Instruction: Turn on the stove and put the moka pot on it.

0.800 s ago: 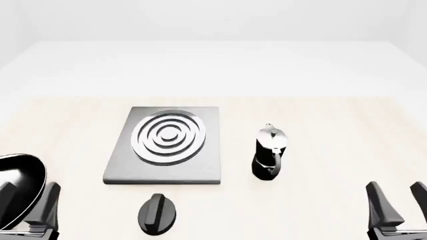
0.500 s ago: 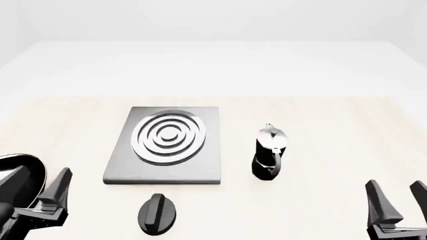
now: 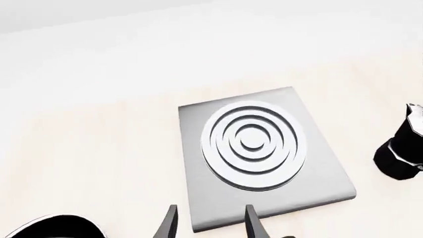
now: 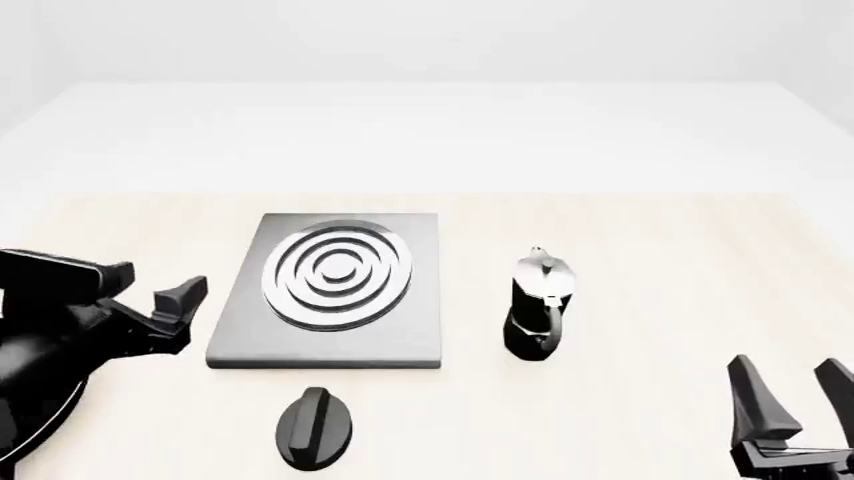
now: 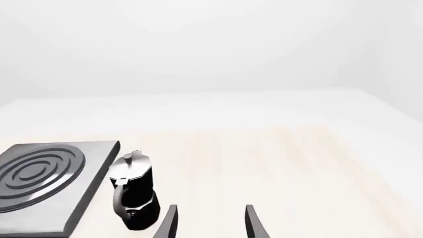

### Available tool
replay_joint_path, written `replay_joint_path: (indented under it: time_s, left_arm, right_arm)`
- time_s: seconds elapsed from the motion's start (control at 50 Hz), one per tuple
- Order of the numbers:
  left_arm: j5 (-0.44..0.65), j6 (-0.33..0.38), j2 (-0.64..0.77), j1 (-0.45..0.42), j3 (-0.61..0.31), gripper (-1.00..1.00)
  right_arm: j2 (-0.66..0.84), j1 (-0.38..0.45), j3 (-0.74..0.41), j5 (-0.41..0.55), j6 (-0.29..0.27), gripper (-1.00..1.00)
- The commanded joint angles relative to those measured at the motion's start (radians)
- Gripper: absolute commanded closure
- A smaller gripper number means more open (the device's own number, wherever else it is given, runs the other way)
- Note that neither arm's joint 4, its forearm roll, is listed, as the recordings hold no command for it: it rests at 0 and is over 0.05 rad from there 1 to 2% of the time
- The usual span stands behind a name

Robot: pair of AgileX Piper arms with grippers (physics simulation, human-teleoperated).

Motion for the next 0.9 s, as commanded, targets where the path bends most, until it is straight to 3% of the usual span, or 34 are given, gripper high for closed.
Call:
replay_joint_path:
  time_s: [0.02,0.06,0.1,0.16,0.34,0.38,0.48,0.62,0.9]
  left_arm:
    - [0.125,0.013,0.195,-0.037,-0.19,-1.0]
    - [0.147,-0.014,0.244,-0.07,-0.215,-1.0]
    - [0.149,0.027,0.246,-0.062,-0.23,-1.0]
    - [0.188,0.021,0.273,-0.074,-0.266,-1.0]
    - [0.3,-0.023,0.348,-0.129,-0.342,-1.0]
    - [0.294,0.028,0.33,-0.12,-0.343,-1.0]
    - [0.325,0.034,0.356,-0.132,-0.348,-1.0]
    - [0.368,-0.023,0.39,-0.184,-0.337,-1.0]
    - [0.379,-0.073,0.459,-0.238,-0.347,-1.0]
  right_arm:
    - [0.062,-0.001,0.0,-0.043,0.002,-1.0]
    - [0.082,-0.003,0.0,-0.056,0.006,-1.0]
    - [0.09,-0.003,0.0,-0.063,0.005,-1.0]
    - [0.081,-0.004,0.0,-0.056,0.0,-1.0]
    - [0.05,-0.006,-0.001,-0.03,0.007,-1.0]
    - [0.048,-0.006,-0.001,-0.028,0.008,-1.0]
    - [0.044,-0.008,0.0,-0.028,0.011,-1.0]
    - [0.055,-0.008,-0.001,-0.037,0.013,-1.0]
    - [0.047,-0.008,-0.001,-0.03,0.019,-1.0]
